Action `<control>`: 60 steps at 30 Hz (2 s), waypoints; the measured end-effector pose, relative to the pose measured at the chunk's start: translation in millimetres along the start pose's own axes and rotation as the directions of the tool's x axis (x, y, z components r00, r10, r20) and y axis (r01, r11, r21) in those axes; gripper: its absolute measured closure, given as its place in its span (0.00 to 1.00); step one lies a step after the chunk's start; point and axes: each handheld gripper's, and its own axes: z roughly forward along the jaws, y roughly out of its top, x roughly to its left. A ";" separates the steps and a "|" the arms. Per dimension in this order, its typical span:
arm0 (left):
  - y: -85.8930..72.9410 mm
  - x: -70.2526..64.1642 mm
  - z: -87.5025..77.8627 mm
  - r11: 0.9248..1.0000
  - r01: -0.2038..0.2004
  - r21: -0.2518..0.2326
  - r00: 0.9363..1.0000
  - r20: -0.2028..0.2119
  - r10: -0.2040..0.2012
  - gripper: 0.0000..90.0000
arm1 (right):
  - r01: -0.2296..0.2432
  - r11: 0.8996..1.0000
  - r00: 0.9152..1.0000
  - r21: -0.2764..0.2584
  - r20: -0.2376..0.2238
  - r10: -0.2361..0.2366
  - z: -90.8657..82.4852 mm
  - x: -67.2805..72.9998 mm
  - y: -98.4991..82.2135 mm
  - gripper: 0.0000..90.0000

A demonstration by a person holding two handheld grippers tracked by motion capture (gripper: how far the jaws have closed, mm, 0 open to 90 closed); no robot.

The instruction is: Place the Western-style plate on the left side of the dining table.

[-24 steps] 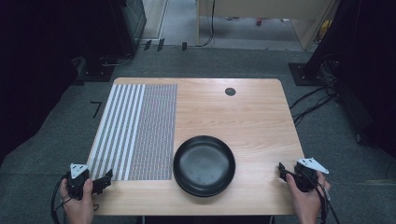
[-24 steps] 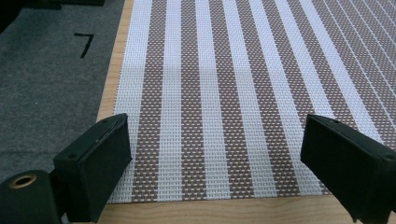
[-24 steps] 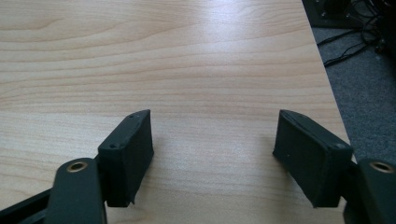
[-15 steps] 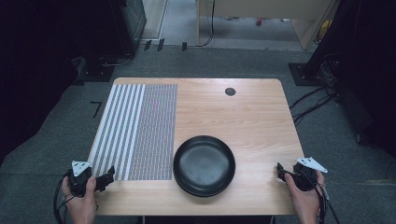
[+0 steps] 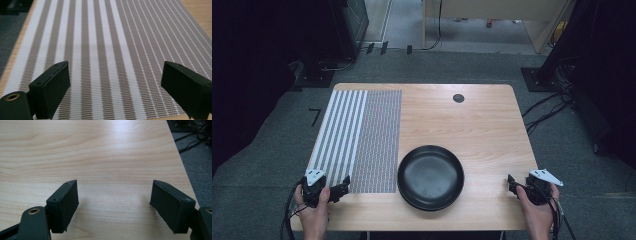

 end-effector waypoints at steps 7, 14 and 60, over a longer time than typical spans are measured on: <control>5.2 -14.4 1.7 1.000 0.000 0.002 0.999 0.044 0.000 0.09 | -0.002 0.999 1.000 -0.033 -0.007 0.001 -4.5 16.8 8.3 0.25; 12.1 -28.2 4.0 0.999 -0.034 -0.002 0.997 0.073 0.034 0.09 | 0.000 0.998 1.000 -0.066 -0.017 -0.001 -8.9 25.2 17.5 0.26; 40.5 -116.0 17.4 0.996 -0.075 -0.039 0.952 0.294 0.083 0.10 | -0.005 0.998 0.947 -0.062 -0.322 -0.016 -6.2 120.2 58.5 0.39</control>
